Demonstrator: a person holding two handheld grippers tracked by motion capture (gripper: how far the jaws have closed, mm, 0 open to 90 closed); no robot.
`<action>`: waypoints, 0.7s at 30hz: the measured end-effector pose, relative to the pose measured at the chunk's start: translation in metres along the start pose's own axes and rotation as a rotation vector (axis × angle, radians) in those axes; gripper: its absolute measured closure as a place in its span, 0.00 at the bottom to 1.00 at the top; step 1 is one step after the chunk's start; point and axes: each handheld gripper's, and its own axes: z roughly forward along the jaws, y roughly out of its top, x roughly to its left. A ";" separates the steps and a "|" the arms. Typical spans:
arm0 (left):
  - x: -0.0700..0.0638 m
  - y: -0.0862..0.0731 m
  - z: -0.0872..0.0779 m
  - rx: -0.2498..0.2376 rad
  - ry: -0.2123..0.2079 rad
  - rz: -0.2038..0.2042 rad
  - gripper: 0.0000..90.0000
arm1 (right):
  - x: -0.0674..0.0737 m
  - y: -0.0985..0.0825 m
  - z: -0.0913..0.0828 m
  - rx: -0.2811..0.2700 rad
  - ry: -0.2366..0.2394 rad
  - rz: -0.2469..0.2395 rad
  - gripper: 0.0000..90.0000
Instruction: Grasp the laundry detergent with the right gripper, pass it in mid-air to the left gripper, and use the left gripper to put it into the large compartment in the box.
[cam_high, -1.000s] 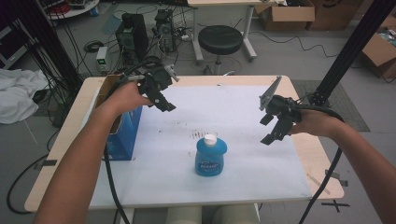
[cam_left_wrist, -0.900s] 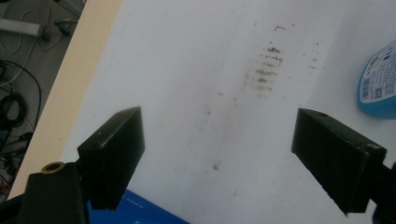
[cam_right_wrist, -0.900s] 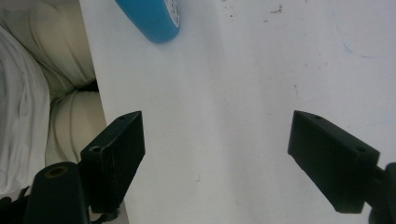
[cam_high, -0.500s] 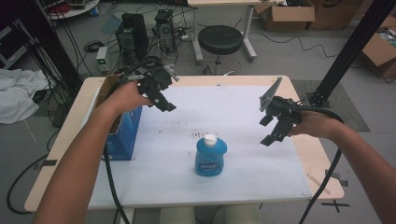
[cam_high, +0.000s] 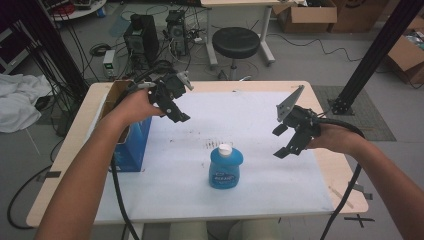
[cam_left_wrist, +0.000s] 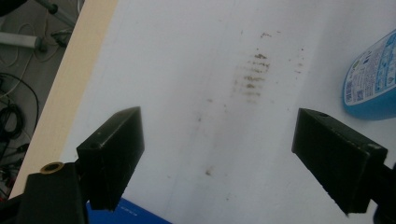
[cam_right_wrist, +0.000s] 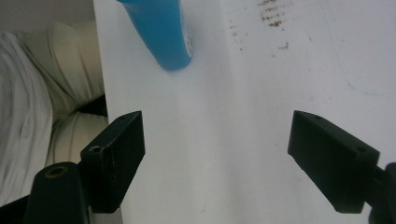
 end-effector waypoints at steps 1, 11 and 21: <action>-0.001 0.000 0.000 0.000 -0.003 0.002 0.20 | 0.001 0.000 0.001 -0.009 0.001 -0.004 0.21; -0.006 0.002 0.003 0.003 -0.019 0.045 0.20 | 0.012 0.001 0.013 -0.107 0.028 -0.030 0.21; -0.006 0.003 0.004 -0.003 -0.019 0.063 0.20 | 0.019 -0.005 0.029 -0.177 0.057 -0.035 0.21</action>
